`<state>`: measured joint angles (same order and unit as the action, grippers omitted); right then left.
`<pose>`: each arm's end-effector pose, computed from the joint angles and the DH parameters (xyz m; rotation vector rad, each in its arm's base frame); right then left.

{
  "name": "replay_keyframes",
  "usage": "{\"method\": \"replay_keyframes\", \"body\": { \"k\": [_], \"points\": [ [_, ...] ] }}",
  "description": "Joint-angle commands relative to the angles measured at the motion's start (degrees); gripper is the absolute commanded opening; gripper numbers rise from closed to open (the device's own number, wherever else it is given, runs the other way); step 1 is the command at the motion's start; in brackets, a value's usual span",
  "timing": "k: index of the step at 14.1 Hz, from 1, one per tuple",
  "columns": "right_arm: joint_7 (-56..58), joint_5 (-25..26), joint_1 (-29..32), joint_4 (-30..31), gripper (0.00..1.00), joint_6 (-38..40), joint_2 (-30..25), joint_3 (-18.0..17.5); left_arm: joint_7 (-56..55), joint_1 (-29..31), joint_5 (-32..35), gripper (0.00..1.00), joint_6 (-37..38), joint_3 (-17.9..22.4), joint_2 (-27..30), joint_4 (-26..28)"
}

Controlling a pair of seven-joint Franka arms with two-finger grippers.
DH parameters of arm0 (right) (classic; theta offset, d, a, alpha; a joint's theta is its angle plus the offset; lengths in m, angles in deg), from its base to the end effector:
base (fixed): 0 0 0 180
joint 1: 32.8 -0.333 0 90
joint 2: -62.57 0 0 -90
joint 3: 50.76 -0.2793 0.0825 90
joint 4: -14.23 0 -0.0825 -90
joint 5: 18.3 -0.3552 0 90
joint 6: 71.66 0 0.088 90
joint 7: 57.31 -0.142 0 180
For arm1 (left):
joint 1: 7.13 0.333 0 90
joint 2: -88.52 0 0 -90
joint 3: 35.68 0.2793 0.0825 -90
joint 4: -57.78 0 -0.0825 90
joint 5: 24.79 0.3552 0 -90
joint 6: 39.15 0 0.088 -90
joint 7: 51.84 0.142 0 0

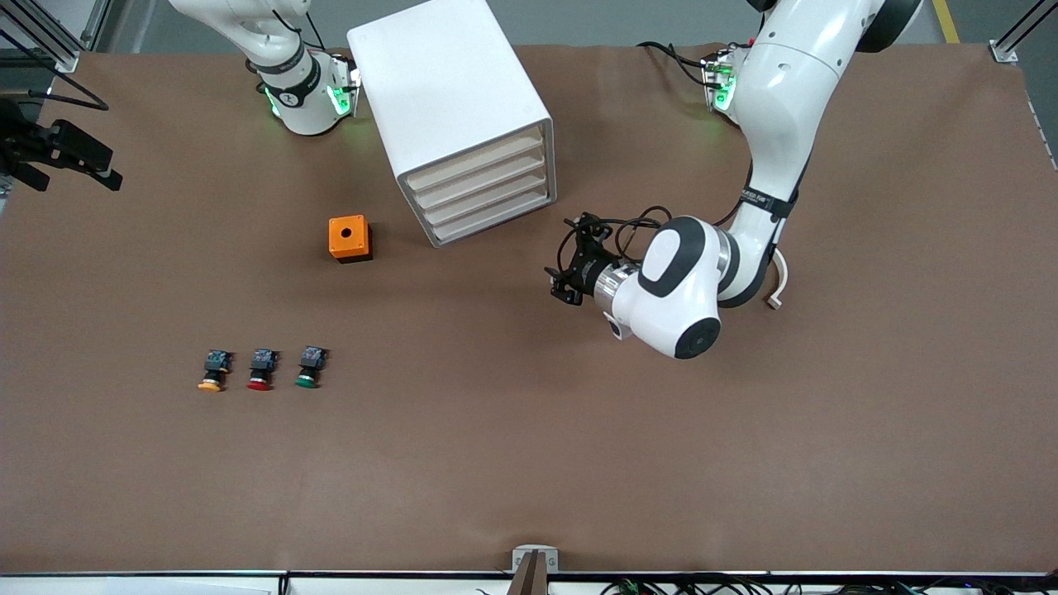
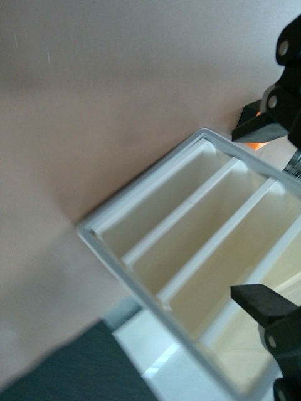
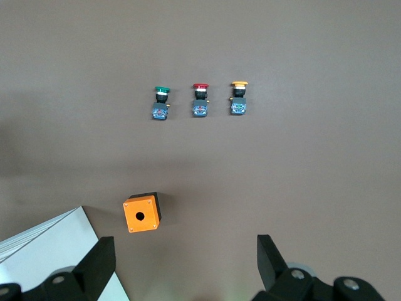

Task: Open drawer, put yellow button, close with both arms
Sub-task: 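Grasp the drawer with the left gripper and pull it open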

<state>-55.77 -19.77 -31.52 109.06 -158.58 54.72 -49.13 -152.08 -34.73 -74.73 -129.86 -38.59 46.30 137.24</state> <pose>0.4813 -0.0215 0.5800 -3.1119 0.0347 -0.0001 0.4860 -0.4055 0.2479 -1.9642 -1.8126 1.4797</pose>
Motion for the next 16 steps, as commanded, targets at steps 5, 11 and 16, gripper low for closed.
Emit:
{"method": "replay_keyframes", "body": {
  "k": [5,11,16],
  "points": [
    [0.5,-0.1,-0.3,1.4,1.0,-0.4,-1.6,0.1,-27.9,-1.3,-8.7,0.99,5.7,-3.2,-2.4,-1.8],
    [0.5,0.0,-0.3,1.4,1.0,-0.3,-1.6,0.1,-33.3,-3.5,-12.3,0.73,6.8,-4.4,-5.0,-1.5],
    [0.5,0.0,-0.3,1.4,1.0,-0.3,-1.6,0.1,-33.2,-5.6,-14.6,0.5,9.8,-5.1,-5.6,-1.2]
  ]
}}
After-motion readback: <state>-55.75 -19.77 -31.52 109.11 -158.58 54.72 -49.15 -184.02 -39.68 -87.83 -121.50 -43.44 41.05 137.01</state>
